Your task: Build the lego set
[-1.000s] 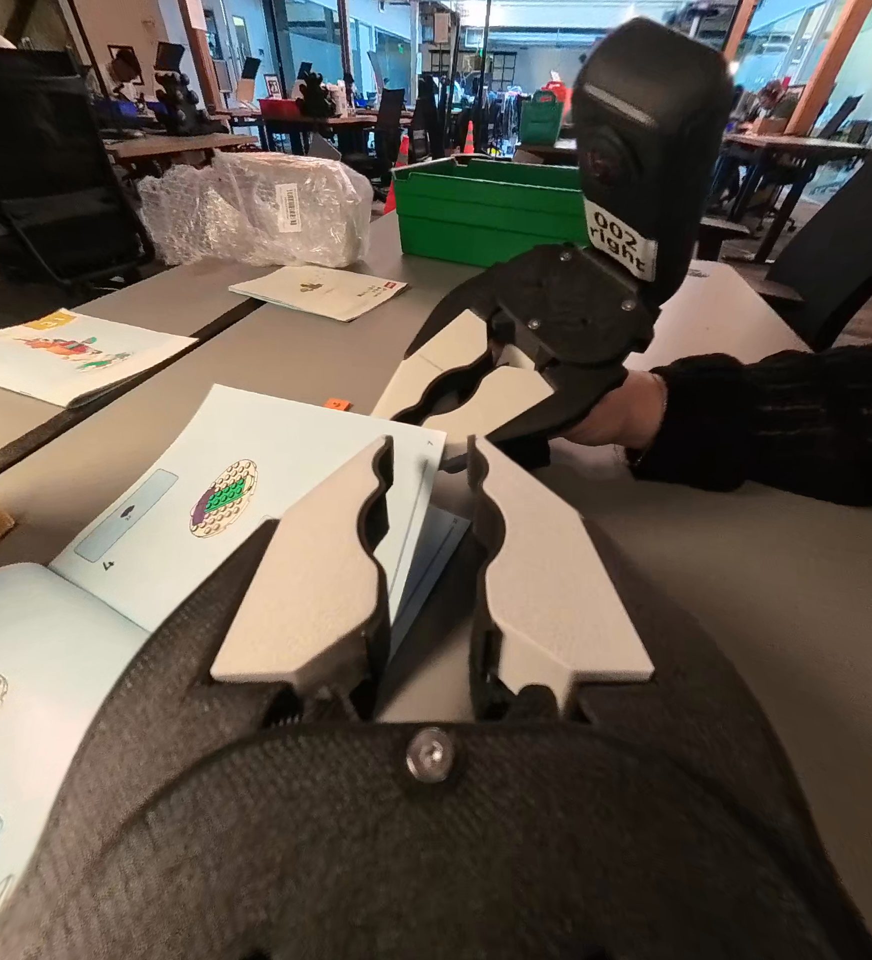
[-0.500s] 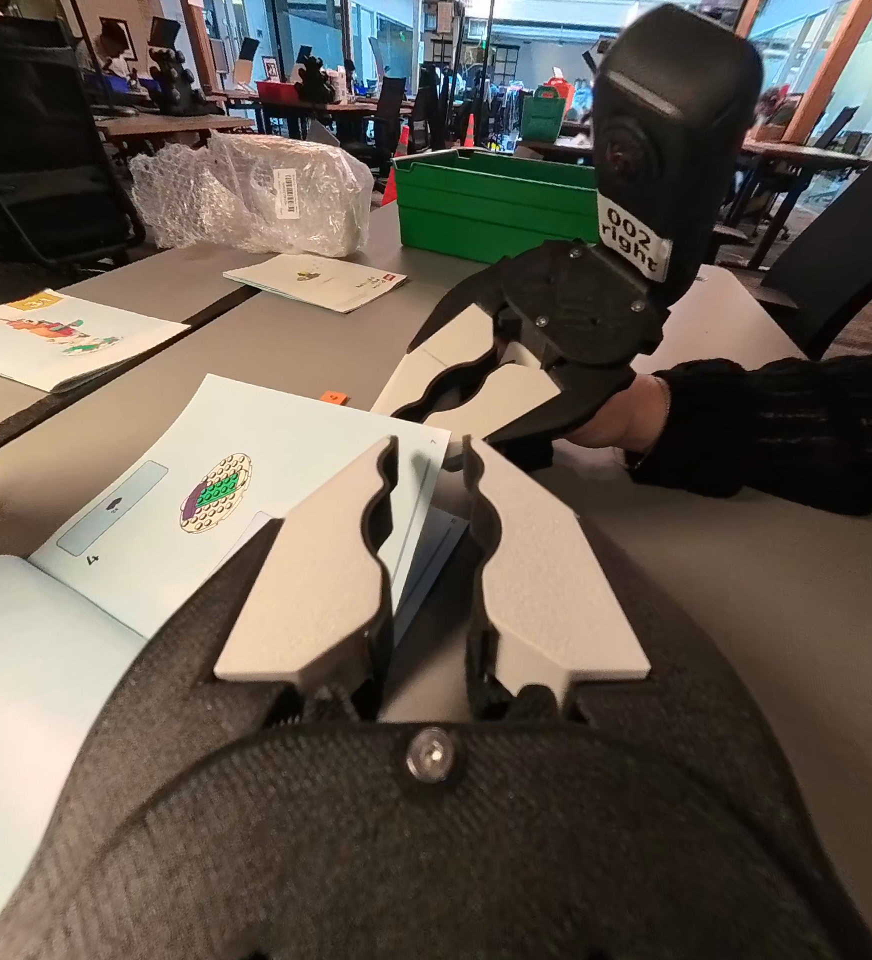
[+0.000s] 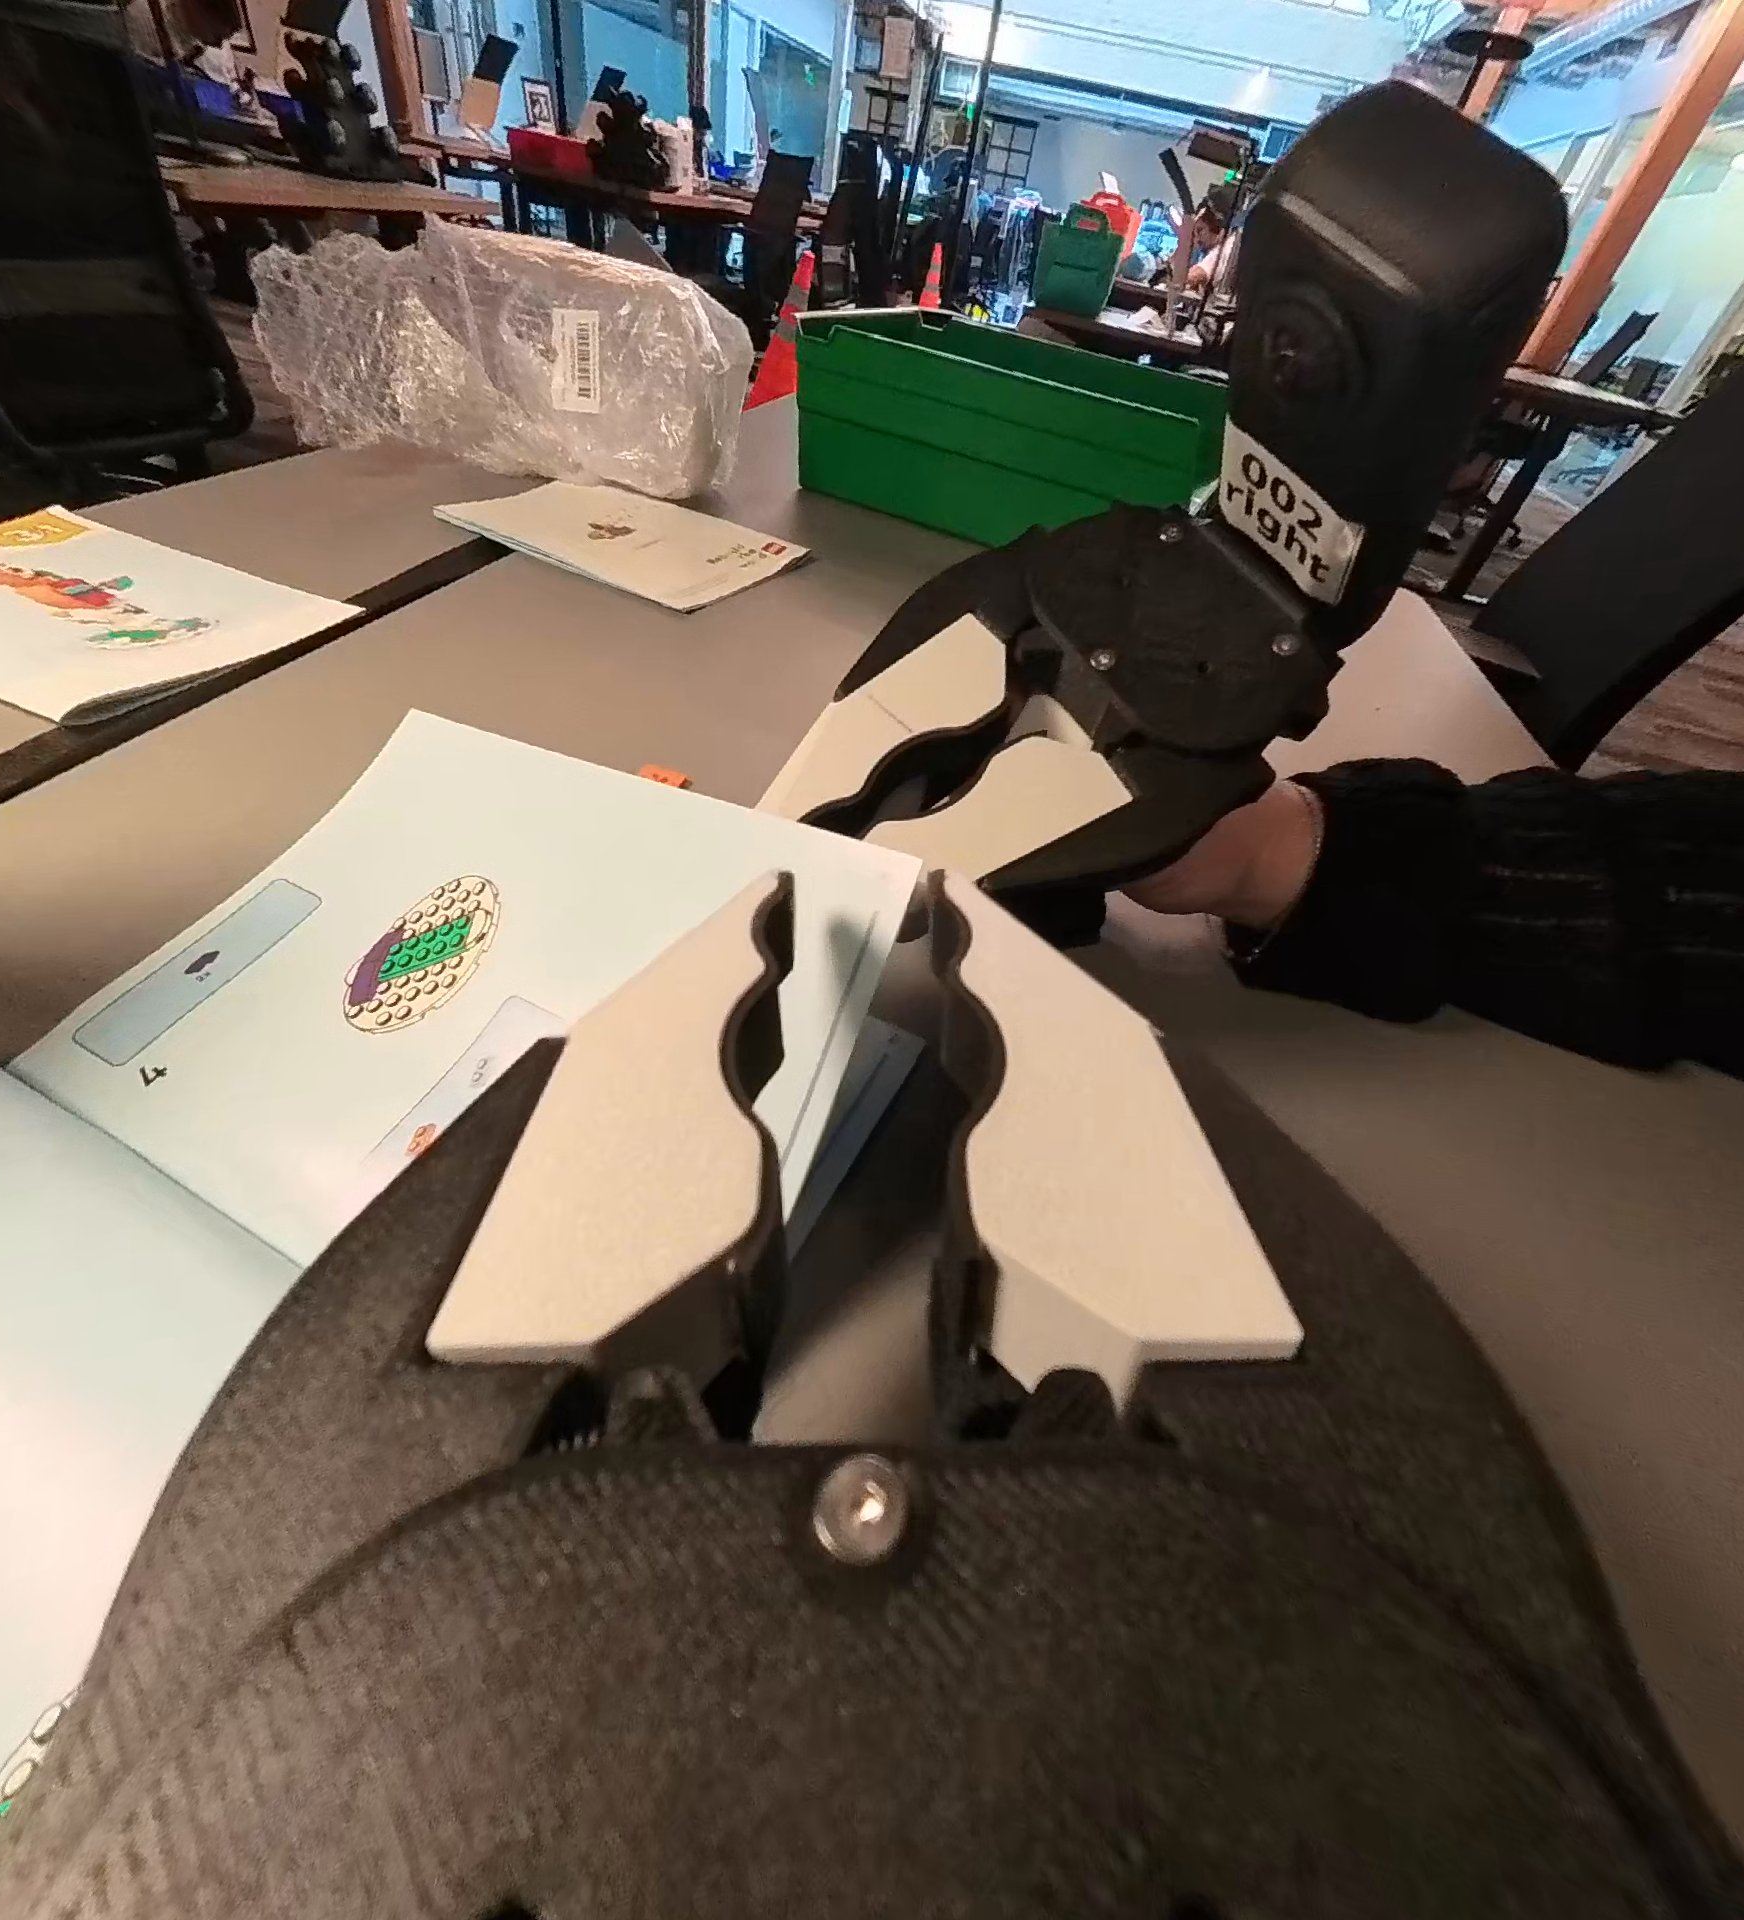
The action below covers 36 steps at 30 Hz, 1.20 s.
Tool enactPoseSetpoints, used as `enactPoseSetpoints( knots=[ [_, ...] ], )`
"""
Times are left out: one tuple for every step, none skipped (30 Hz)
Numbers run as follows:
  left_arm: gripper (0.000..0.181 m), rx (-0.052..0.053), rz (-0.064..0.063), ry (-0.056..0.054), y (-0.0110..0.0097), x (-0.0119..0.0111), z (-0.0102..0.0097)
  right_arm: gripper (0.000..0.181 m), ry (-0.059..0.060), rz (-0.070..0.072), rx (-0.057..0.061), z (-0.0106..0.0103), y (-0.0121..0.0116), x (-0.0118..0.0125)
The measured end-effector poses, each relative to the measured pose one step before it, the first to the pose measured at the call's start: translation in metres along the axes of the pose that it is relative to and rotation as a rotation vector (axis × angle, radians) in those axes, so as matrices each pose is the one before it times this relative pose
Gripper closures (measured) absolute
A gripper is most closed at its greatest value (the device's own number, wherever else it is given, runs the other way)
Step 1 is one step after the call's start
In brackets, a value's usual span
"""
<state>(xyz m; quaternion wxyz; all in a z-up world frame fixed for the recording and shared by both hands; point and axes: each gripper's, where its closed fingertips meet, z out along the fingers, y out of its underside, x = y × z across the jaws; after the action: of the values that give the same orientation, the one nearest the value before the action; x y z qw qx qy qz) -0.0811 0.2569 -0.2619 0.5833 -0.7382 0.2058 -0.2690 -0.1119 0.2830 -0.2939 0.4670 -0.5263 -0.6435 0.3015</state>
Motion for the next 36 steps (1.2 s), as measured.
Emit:
enactPoseSetpoints(
  knots=[
    [0.157, 0.0016, -0.0019, -0.0046, -0.00023, -0.00082, -0.00014, 0.181, 0.0, 0.0002, 0.0004, 0.00003, -0.00005, -0.00001],
    [0.156, 0.0009, -0.0033, -0.0015, -0.00006, -0.00045, -0.00016, 0.181, -0.0002, 0.0003, 0.0, 0.00001, 0.00002, 0.00004],
    [0.156, 0.0, -0.0032, -0.0001, 0.00002, -0.0003, -0.00001, 0.181, -0.0005, 0.0006, -0.0002, 0.00001, 0.00008, 0.00007],
    [0.155, -0.0007, -0.0023, -0.0018, 0.00015, -0.00039, -0.00001, 0.181, -0.0002, 0.0006, 0.0004, 0.0, -0.00012, 0.00005],
    [0.155, -0.0005, -0.0005, -0.0012, 0.00005, -0.0002, 0.00004, 0.181, -0.0002, 0.0003, 0.0008, -0.00003, -0.00004, 0.00005],
    [0.155, -0.0007, 0.0013, 0.0005, 0.0001, 0.00014, 0.00008, 0.181, 0.0, 0.0, 0.0005, -0.00005, -0.00003, 0.0],
    [0.155, -0.0009, 0.0013, -0.0002, 0.00013, 0.00003, 0.00006, 0.181, 0.0002, -0.0002, -0.0006, 0.00005, 0.00004, 0.00004],
    [0.155, -0.0018, 0.0005, -0.0008, 0.00031, -0.00006, 0.00023, 0.181, 0.0002, -0.0005, -0.0012, 0.00013, 0.00015, -0.00006],
    [0.155, -0.0025, 0.0003, 0.0002, 0.00031, 0.00011, 0.00016, 0.181, 0.0002, -0.0009, -0.0009, 0.00011, 0.00001, -0.00001],
    [0.155, -0.0024, 0.0007, 0.0005, 0.00027, 0.00015, 0.00031, 0.181, 0.0004, -0.001, 0.0, 0.00003, 0.00007, 0.0],
    [0.155, -0.0026, 0.0007, -0.0005, 0.00042, 0.00013, 0.0003, 0.181, 0.0005, -0.0006, -0.0002, -0.00002, 0.0, 0.00002],
    [0.155, -0.004, -0.0009, -0.0015, 0.00053, -0.00016, 0.00037, 0.181, -0.0002, -0.0003, -0.0004, 0.00006, 0.00002, 0.0],
    [0.155, -0.0054, -0.003, 0.0009, 0.00075, 0.00006, 0.00045, 0.181, -0.0003, -0.0005, -0.0003, 0.00001, 0.0001, -0.00014],
    [0.155, -0.0047, -0.0048, -0.002, 0.0006, -0.00057, 0.00046, 0.181, 0.0002, -0.0007, -0.0002, 0.00007, -0.00004, -0.00002],
    [0.156, -0.0036, -0.0051, -0.0014, 0.00045, -0.00057, 0.00034, 0.181, 0.0002, -0.0008, -0.0002, -0.00003, 0.00001, -0.00001],
    [0.156, -0.0009, -0.0049, 0.0029, 0.00018, 0.00002, 0.00004, 0.181, -0.0001, -0.0007, -0.0006, 0.00007, 0.00011, -0.00008],
    [0.157, 0.0015, -0.0055, 0.0017, -0.0002, -0.0002, -0.00016, 0.181, -0.0002, -0.001, -0.001, 0.00014, 0.00013, -0.00008],
    [0.157, 0.0031, -0.0075, 0.0021, -0.00032, -0.00027, -0.00035, 0.181, -0.0003, -0.0014, -0.0011, 0.00003, 0.00015, -0.00016],
    [0.158, 0.0031, -0.0099, 0.004, -0.00039, -0.0002, -0.0004, 0.181, -0.0002, -0.0018, -0.0012, 0.00011, 0.00009, -0.00022],
    [0.158, 0.0016, -0.0115, 0.0076, -0.00008, 0.0002, -0.00038, 0.181, 0.0001, -0.0019, -0.0011, 0.00016, 0.00019, -0.0001],
    [0.158, 0.0004, -0.0131, 0.0072, 0.00006, 0.00007, -0.0001, 0.181, -0.0001, -0.0019, -0.0005, 0.00006, 0.00004, -0.0002],
    [0.158, -0.0007, -0.0134, 0.0061, 0.00016, -0.00013, -0.00012, 0.181, 0.0002, -0.0012, -0.0006, 0.00006, 0.00008, -0.00011],
    [0.158, -0.0013, -0.0126, 0.006, 0.00024, 0.00003, 0.00003, 0.181, 0.0002, -0.0005, -0.0007, 0.00003, 0.00003, -0.00002],
    [0.159, -0.0014, -0.0112, 0.0083, 0.00024, 0.00032, 0.00007, 0.181, -0.0003, -0.0004, -0.0005, 0.0001, 0.00012, -0.00005],
    [0.161, -0.0015, -0.0107, 0.0116, 0.00027, 0.00088, 0.00004, 0.181, -0.0003, -0.0002, -0.0001, -0.00002, -0.00001, -0.00012],
    [0.165, -0.0017, -0.0126, 0.0169, 0.00042, 0.00156, 0.00004, 0.181, -0.0006, -0.0003, -0.0003, -0.00002, 0.00004, -0.00006],
    [0.173, -0.0011, -0.0137, 0.0175, 0.00027, 0.00159, 0.00005, 0.181, 0.0, -0.0005, -0.001, 0.00005, 0.00016, -0.00009],
    [0.179, 0.0, -0.0114, 0.0073, 0.00009, 0.00022, 0.00003, 0.181, 0.0, -0.0012, -0.001, 0.00013, 0.00009, -0.00014],
    [0.181, 0.0002, -0.007, 0.0011, -0.00006, -0.0004, -0.00008, 0.181, 0.0, -0.0015, -0.001, 0.00004, 0.00014, -0.00011],
    [0.181, -0.0006, -0.0059, 0.0027, 0.00024, -0.00001, -0.00012, 0.181, 0.0002, -0.0012, -0.0007, 0.00015, 0.00005, -0.00011],
    [0.181, -0.0015, -0.0074, 0.0034, 0.00026, 0.00007, 0.0001, 0.181, 0.0001, -0.0006, 0.0, -0.00001, -0.00003, -0.00004],
    [0.181, 0.0015, -0.007, 0.0016, -0.00009, -0.00023, -0.00011, 0.181, -0.0005, -0.0001, -0.0006, 0.00005, 0.00004, -0.00006],
    [0.181, 0.0043, -0.006, -0.0002, -0.00055, -0.00038, -0.00037, 0.181, -0.0003, 0.0002, -0.0005, -0.00002, 0.00009, 0.00004],
    [0.181, 0.0045, -0.007, 0.0032, -0.00044, -0.00004, -0.00046, 0.181, -0.0005, 0.0002, 0.0005, 0.00004, -0.00007, -0.00009],
    [0.181, 0.0029, -0.0122, 0.0096, -0.00022, 0.00054, -0.00034, 0.181, -0.0006, 0.0003, 0.0018, -0.00019, -0.00022, -0.00009],
    [0.181, 0.0029, -0.0192, 0.0167, -0.00015, 0.00104, -0.00018, 0.181, -0.0003, 0.0005, 0.0013, -0.00012, -0.00016, 0.00004]
  ],
)
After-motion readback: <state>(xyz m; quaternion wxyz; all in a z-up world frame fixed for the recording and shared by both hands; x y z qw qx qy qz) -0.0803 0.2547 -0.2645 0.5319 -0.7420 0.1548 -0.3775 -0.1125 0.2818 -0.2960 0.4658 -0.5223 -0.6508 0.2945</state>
